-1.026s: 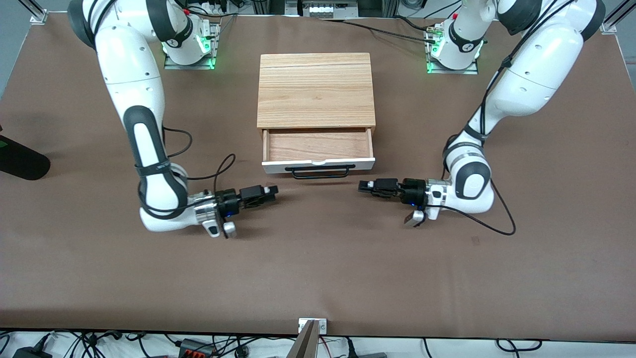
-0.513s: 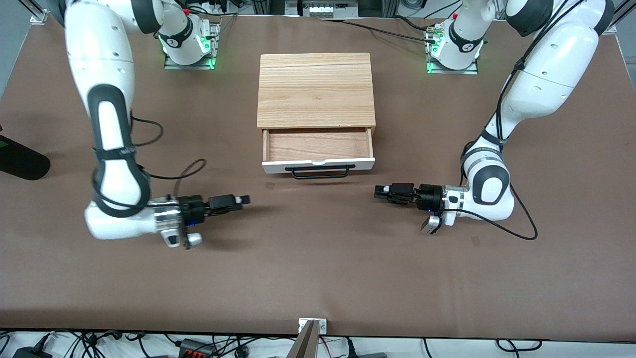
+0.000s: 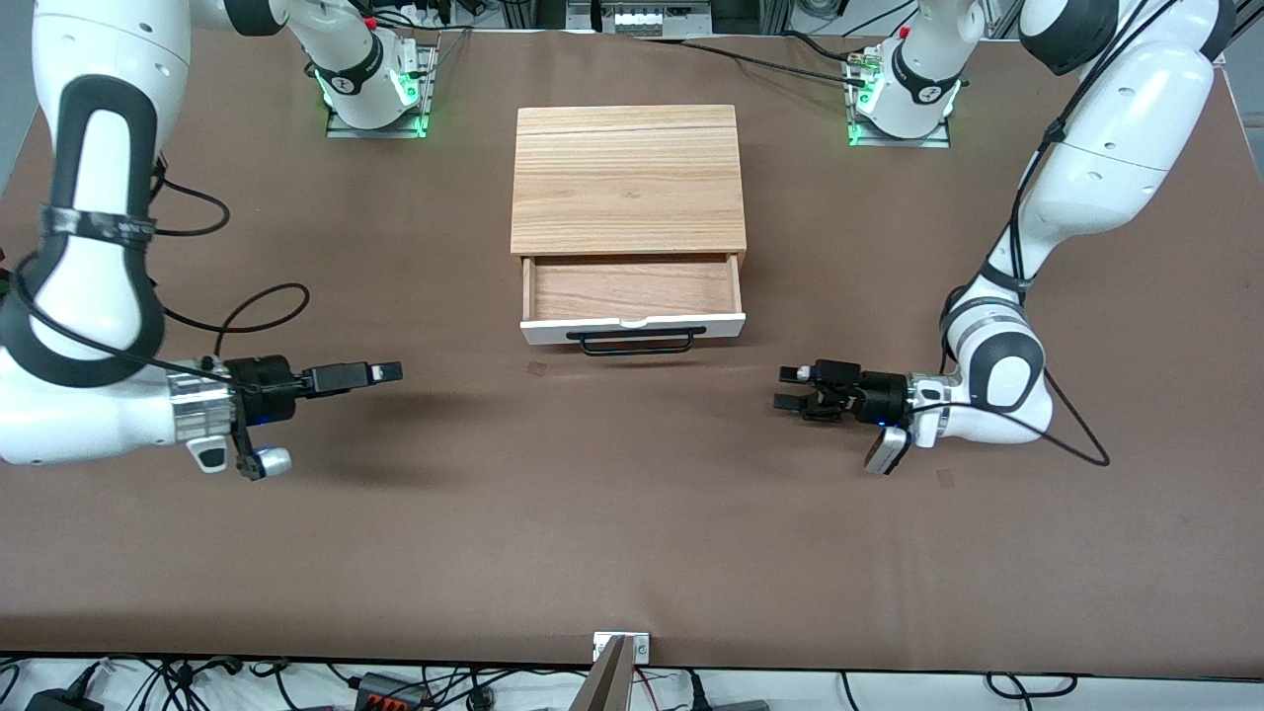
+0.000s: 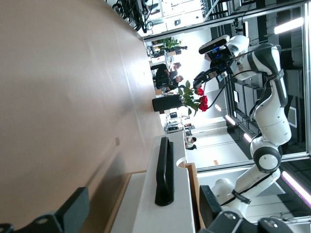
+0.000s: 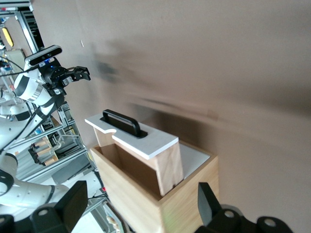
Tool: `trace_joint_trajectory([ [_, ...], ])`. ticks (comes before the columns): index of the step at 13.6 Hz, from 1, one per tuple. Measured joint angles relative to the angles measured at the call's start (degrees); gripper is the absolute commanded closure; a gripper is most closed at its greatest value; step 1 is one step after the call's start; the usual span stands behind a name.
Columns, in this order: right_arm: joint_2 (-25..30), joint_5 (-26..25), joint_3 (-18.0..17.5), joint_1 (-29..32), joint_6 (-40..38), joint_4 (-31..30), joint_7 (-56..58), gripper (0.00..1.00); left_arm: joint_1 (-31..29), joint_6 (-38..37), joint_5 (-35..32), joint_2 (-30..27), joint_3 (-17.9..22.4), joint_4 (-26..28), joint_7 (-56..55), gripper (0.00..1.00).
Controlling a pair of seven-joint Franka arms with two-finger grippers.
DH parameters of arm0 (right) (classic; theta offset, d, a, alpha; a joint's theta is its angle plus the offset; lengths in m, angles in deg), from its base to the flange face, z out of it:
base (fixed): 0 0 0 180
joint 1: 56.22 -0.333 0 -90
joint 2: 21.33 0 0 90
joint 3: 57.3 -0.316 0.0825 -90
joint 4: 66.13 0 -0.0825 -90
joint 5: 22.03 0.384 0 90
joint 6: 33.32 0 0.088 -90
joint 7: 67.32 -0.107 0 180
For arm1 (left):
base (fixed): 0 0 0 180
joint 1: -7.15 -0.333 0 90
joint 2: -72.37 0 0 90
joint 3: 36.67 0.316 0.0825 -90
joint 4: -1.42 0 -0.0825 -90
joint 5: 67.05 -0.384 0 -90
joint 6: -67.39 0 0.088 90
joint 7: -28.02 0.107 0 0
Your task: Pull top drawer with both arms simultaneously
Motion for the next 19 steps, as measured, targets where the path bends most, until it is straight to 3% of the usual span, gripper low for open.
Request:
trace_joint_trajectory([
  [3, 0.0, -2.4, 1.9, -0.6, -2.4, 2.5, -7.1, 0.00, -1.3, 0.0, -5.7, -0.6, 0.0, -0.6, 1.2, 0.00],
  [7, 1.5, -14.7, 3.5, -0.1, -2.5, 3.2, -7.5, 0.00, -2.6, 0.0, -10.9, -2.8, 0.9, -1.5, 1.2, 0.00],
  [8, 2.7, -20.2, 1.7, 0.7, -1.8, 3.3, -7.5, 0.00, -2.8, 0.0, -11.1, -3.3, 1.1, -1.5, 1.0, 0.00],
  [12, 11.4, -51.0, -16.1, 8.7, 3.8, 1.6, -7.6, 0.00, -3.0, 0.0, -18.9, -7.3, 1.5, -2.8, -5.6, 0.00],
  [14, 16.0, -56.1, -17.9, 10.3, 9.2, -2.6, -7.6, 0.00, -3.0, -0.1, -25.2, -9.1, 1.5, -5.1, -11.2, 0.00],
  [16, 20.1, -57.8, -18.0, 12.7, 13.7, -7.0, -7.3, 0.00, -2.9, -0.3, -29.9, -10.5, 1.4, -7.0, -17.3, 0.00],
  [19, 24.5, -59.3, -18.1, 14.1, 14.3, -10.0, -6.5, 0.00, -2.6, -0.4, -36.7, -12.9, 1.1, -8.1, -26.3, 0.00],
])
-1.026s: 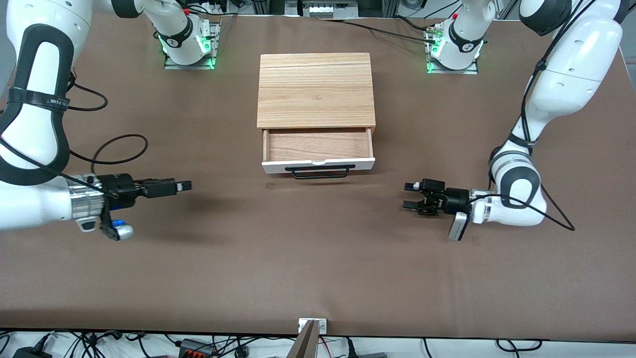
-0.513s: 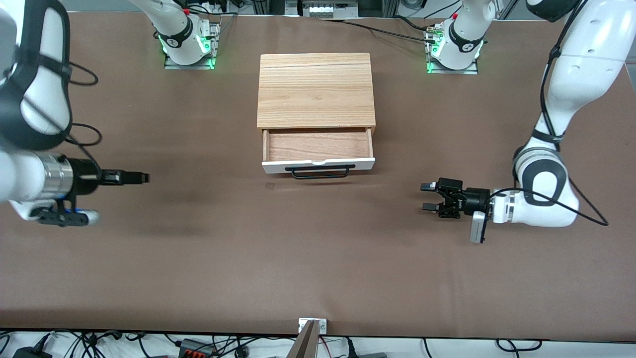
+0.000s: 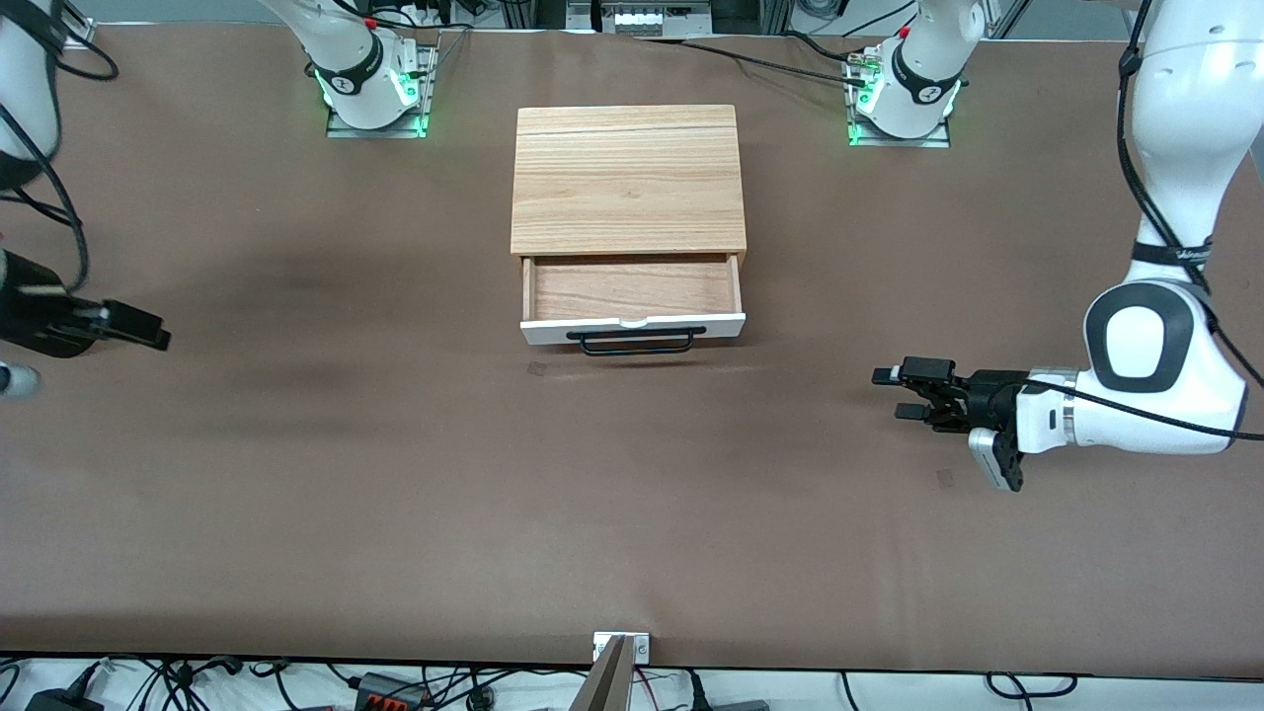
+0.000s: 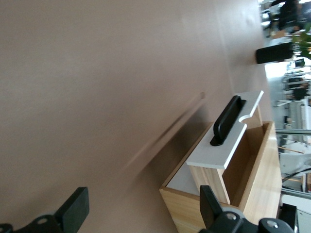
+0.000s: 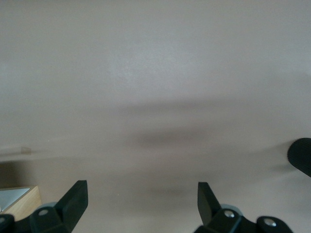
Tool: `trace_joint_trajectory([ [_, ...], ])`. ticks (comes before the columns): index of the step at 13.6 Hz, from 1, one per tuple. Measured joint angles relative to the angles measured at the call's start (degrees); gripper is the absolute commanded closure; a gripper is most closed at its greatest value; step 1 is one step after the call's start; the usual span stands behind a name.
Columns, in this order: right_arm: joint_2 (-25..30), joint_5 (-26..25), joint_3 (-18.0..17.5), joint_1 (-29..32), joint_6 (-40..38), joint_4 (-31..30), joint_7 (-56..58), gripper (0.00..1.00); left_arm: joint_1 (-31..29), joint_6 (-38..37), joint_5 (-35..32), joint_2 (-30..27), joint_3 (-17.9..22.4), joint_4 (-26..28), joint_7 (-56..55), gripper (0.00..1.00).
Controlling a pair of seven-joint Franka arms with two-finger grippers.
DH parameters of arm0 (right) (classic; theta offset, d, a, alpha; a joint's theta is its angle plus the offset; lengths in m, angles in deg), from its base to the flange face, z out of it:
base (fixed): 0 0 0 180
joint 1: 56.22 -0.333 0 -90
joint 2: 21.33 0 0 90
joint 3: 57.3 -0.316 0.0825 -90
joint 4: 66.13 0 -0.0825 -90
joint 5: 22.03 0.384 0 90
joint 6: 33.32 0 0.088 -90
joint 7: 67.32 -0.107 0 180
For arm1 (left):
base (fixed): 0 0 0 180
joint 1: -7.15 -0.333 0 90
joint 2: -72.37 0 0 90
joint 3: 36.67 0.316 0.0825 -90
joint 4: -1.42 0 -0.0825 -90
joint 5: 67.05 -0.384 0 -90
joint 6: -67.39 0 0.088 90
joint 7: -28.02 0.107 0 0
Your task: Pull top drawer with both arms simultaneously
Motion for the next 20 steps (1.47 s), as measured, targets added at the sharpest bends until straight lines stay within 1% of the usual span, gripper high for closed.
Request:
trace_joint_trajectory([
  [2, 2.0, -0.1, -0.5, 0.0, 0.3, -2.6, 0.0, 0.00, 0.2, 0.0, -5.0, -2.7, -0.3, -0.4, -4.9, 0.00],
  [3, 3.4, -0.1, -0.6, -0.1, 1.1, -5.2, 0.0, 0.00, 0.2, -0.4, -7.1, -4.3, -0.3, -0.6, -7.2, 0.00],
  [5, 7.7, -0.2, -0.6, -0.1, 3.2, -12.4, 0.0, 0.00, 0.2, -3.8, -10.5, -7.3, -0.3, -1.7, -10.2, 0.00],
  [7, 12.4, -0.3, -0.7, -0.1, 4.0, -18.9, 0.0, 0.00, 0.2, -8.1, -14.9, -8.9, -0.3, -4.6, -13.0, 0.00],
  [9, 15.2, -0.4, -0.8, -0.1, 4.9, -22.1, 0.0, 0.00, 0.2, -12.0, -21.5, -9.6, -0.3, -8.6, -15.1, 0.00],
  [11, 16.0, -0.4, -0.9, -0.1, 5.3, -22.8, 0.0, 0.00, 0.2, -16.6, -26.5, -10.1, -0.2, -13.6, -15.7, 0.00],
  [13, 15.8, -0.4, -1.0, -0.1, 5.8, -22.9, 0.0, 0.00, 0.0, -20.6, -28.1, -10.5, 0.3, -17.2, -16.1, 0.00],
  [14, 15.7, -0.4, -1.1, -0.1, 5.9, -22.9, 0.0, 0.00, -0.2, -21.3, -29.4, -10.5, 0.5, -18.0, -16.2, 0.00],
  [16, 15.7, -0.4, -1.4, -0.2, 6.0, -22.9, 0.0, 0.00, -0.3, -21.4, -35.7, -10.5, 0.6, -18.5, -18.8, 0.00],
  [18, 16.0, -0.4, -1.4, -0.2, 6.1, -22.8, 0.0, 0.00, -0.2, -21.4, -40.4, -10.5, 0.6, -19.0, -28.5, 0.00],
  [20, 16.3, -0.4, -1.4, -0.2, 6.2, -22.7, 0.0, 0.00, -0.1, -21.4, -41.5, -10.6, 0.3, -19.4, -38.5, 0.00],
])
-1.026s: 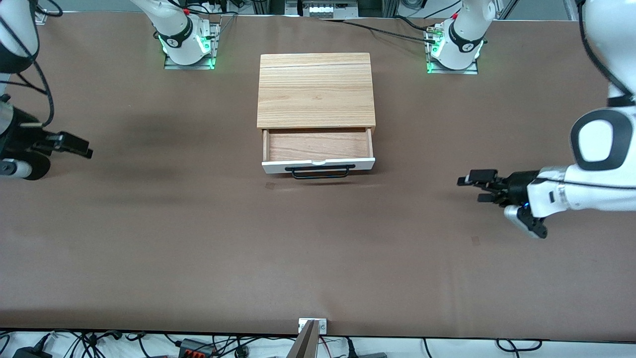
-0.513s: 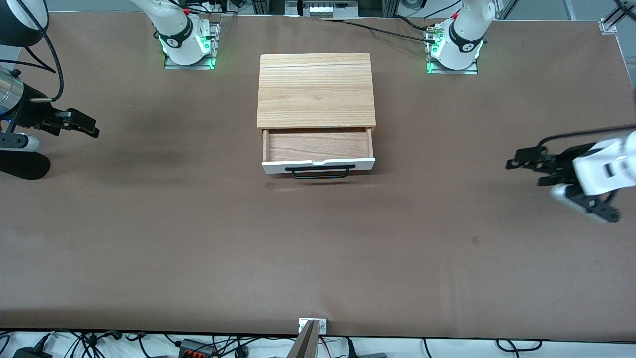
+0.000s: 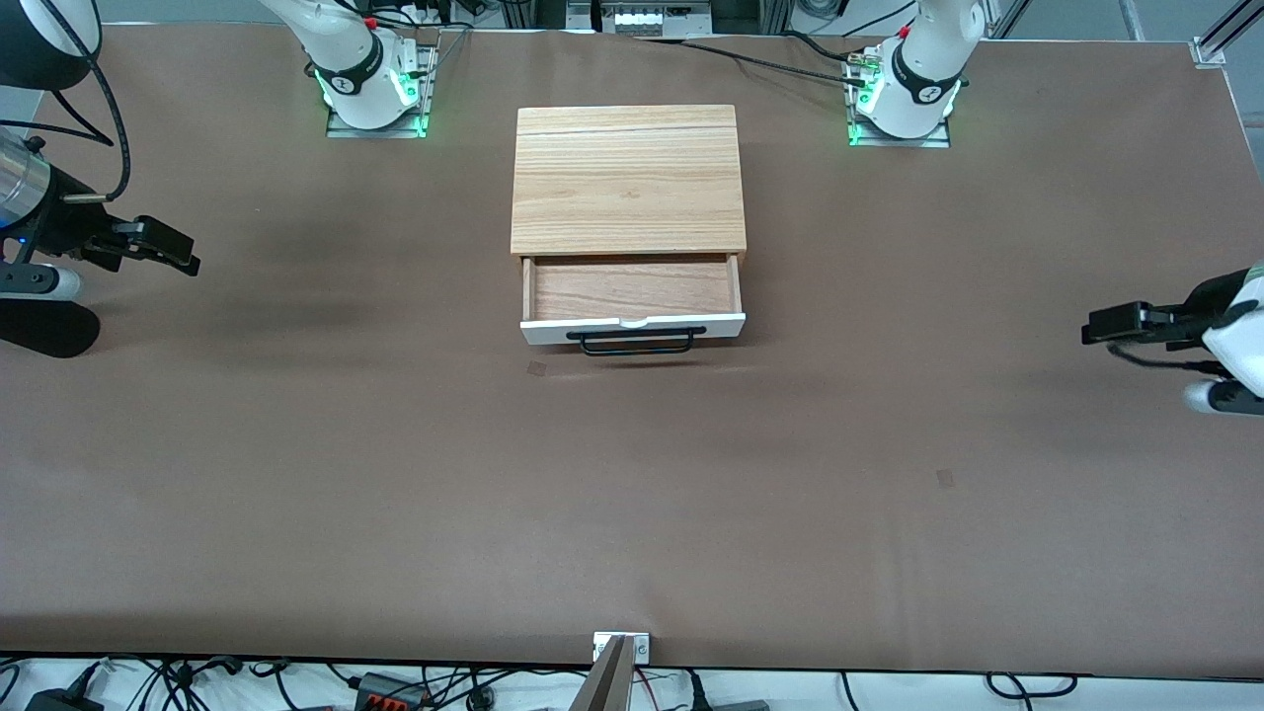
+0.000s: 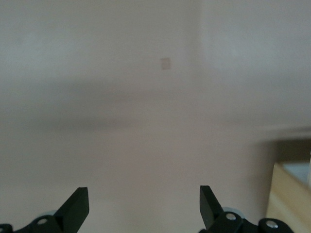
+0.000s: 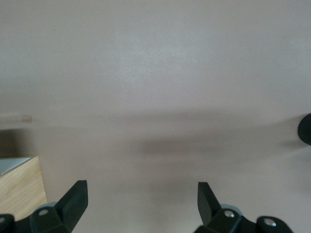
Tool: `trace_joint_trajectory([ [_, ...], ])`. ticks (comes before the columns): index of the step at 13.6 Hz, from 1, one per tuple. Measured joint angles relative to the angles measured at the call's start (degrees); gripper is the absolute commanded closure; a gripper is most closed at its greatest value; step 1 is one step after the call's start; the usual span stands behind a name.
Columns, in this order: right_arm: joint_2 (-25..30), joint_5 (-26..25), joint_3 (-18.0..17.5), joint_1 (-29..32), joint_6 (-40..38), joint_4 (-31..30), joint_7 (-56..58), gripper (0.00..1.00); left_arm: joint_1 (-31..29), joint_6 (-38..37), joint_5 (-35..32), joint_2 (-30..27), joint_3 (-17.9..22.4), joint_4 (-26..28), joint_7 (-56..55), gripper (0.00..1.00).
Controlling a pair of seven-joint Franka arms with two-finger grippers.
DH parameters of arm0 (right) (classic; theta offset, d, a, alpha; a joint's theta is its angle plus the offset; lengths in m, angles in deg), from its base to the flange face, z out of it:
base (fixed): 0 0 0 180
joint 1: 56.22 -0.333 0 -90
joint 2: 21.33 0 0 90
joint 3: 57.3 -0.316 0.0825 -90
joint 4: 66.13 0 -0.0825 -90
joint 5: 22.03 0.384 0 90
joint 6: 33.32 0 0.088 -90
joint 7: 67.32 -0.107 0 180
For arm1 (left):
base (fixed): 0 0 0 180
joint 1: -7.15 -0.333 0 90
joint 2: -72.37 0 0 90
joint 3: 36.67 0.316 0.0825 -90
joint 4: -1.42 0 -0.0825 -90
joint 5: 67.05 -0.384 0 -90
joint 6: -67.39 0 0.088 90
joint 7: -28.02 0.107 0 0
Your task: Pull top drawer with both arms simultaneously
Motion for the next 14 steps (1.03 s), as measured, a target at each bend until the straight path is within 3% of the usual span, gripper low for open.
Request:
trace_joint_trajectory([
  [6, 0.2, 0.0, 0.0, 0.0, 0.0, 0.0, 0.0, 0.00, -0.3, -0.4, -0.8, -2.4, 0.0, 0.3, -5.3, 0.00],
  [8, 0.2, 0.0, 0.0, 0.0, 0.0, 0.0, 0.0, 0.00, -1.1, 0.4, -0.8, -4.9, 0.0, 4.3, -5.4, 0.00],
  [11, 0.2, 0.0, 0.1, 0.0, 0.0, 0.0, 0.0, 0.00, -2.5, 6.9, -0.5, -11.6, 0.0, 15.3, -5.4, 0.00],
  [14, 0.2, 0.0, 0.1, 0.0, 0.0, 0.0, 0.0, 0.00, -4.2, 8.6, 0.5, -15.2, 0.0, 20.5, -5.4, 0.00],
])
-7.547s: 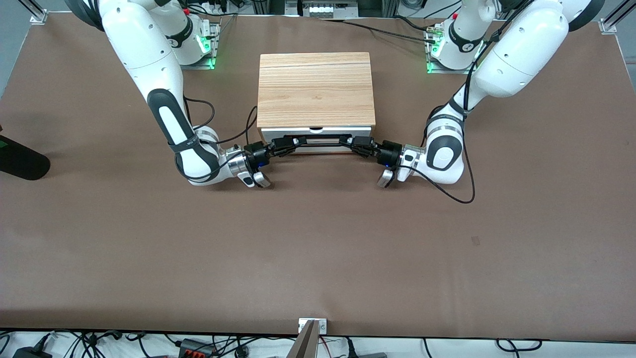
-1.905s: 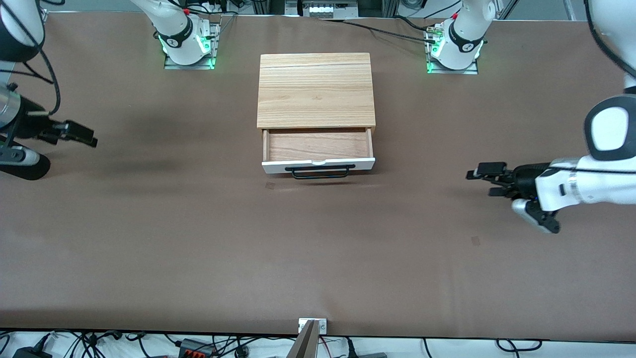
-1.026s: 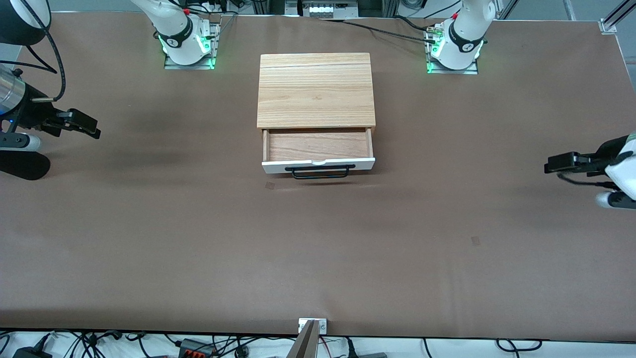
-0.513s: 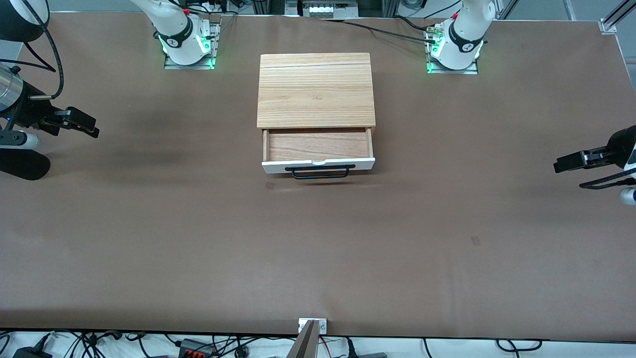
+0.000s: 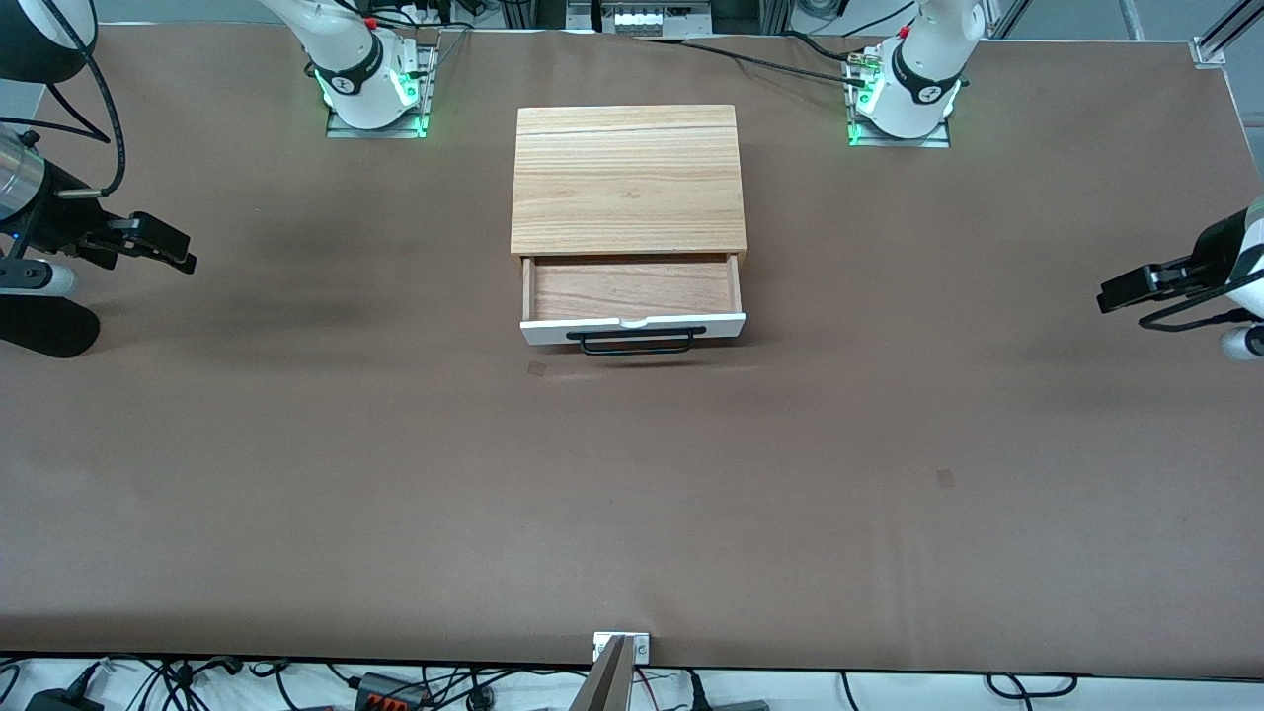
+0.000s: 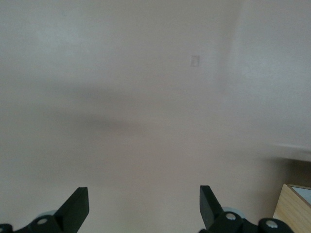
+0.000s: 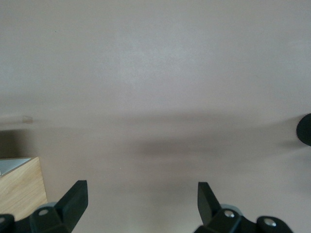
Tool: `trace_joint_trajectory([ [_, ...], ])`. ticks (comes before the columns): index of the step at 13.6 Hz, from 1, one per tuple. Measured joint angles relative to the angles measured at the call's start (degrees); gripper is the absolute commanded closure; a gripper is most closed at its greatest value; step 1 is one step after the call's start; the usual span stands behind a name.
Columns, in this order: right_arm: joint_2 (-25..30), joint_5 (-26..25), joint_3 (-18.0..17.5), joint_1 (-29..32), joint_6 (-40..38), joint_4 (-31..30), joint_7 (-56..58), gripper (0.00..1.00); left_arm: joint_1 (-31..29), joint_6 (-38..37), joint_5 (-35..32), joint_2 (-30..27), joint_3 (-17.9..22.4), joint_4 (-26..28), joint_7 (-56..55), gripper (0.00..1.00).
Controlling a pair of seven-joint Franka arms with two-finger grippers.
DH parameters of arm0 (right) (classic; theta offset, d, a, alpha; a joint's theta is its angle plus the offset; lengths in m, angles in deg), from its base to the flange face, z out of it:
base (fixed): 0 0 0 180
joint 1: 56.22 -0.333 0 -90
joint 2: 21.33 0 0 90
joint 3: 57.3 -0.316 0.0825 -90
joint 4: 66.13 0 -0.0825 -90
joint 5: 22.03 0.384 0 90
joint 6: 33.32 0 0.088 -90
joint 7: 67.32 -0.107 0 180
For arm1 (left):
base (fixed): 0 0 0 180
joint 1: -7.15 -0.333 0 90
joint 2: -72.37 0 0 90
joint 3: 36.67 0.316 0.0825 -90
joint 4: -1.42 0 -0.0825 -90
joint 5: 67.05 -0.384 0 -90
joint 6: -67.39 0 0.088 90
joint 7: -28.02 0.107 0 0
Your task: Pull top drawer with both arms simultaneously
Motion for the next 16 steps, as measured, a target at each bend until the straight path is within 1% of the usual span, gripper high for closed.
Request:
trace_joint_trajectory([
  [3, 0.0, 0.0, 0.0, 0.0, 0.0, 0.0, 0.0, 0.00, -0.9, 0.4, 0.1, -1.3, 0.0, 2.2, 0.0, 0.00],
  [13, 0.0, 0.0, 0.1, 0.1, 0.0, 0.0, -0.1, 0.00, -0.7, 2.5, 0.1, -2.7, -0.4, 2.3, 0.1, 0.00],
  [15, 0.0, 0.0, 0.1, 0.1, 0.0, 0.0, -0.1, 0.00, 1.0, 2.6, 0.1, -2.9, 0.3, 2.3, 0.1, 0.00],
  [16, 0.0, 0.0, 0.1, 0.1, 0.0, 0.0, -0.1, 0.00, 3.3, 2.6, 0.1, -3.2, 2.1, 2.3, 0.1, 0.00],
])
